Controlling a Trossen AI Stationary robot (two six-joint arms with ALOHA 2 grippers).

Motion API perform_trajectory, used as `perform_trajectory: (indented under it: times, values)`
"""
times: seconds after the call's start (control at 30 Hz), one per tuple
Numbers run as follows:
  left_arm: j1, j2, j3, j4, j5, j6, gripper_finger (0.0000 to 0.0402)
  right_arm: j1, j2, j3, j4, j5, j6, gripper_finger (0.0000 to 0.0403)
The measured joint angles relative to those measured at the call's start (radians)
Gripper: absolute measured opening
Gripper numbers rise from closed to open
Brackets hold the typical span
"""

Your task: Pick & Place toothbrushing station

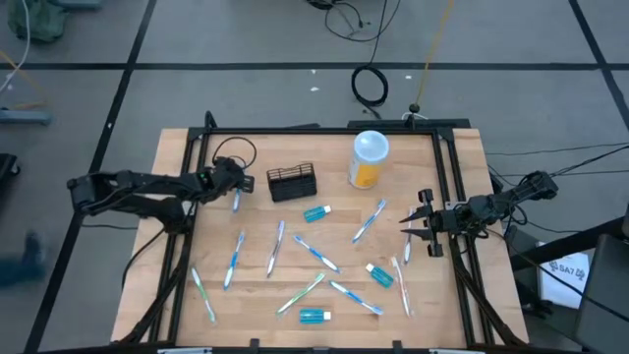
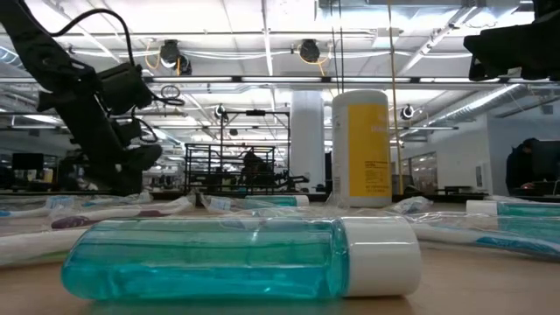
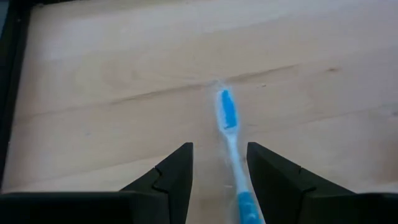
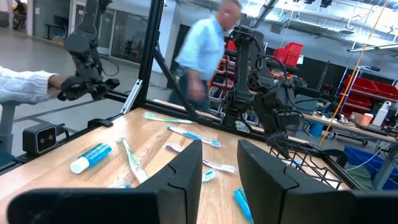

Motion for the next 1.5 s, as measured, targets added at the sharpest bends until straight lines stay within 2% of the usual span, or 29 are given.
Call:
perform_trajectory:
  times: [0.33,0.67,0.8,1.1,1.17,1.33,1.5]
  values:
    - [0.015,0.119,0.000,0.179,0.052,0.031,0.0159,0.000,0.000,0.000,0.000,0.000,-0.001,0.0093]
    - [0.042,0.217,0.002,0.220,0.077,0.078,0.0156,0.000,0.000,0.000,0.000,0.000,-0.005,0.0093]
    - [0.043,0.219,0.002,0.229,0.083,0.085,0.0126,0.000,0.000,0.000,0.000,0.000,-0.022,0.0093]
    - [0.041,0.219,0.001,0.229,0.099,0.085,0.0016,0.000,0.000,0.000,0.000,0.000,-0.023,0.0093]
    - [0.038,0.219,0.000,0.230,0.098,0.084,0.0008,0.000,0.000,0.000,0.000,0.000,-0.023,0.0093]
    - [0.015,0.186,-0.001,0.228,0.113,0.066,0.0018,0.000,0.000,0.000,0.000,0.000,-0.002,0.0093]
    - [-0.027,0.074,-0.005,0.226,0.137,0.039,0.0006,0.000,0.000,0.000,0.013,0.000,0.003,0.0093]
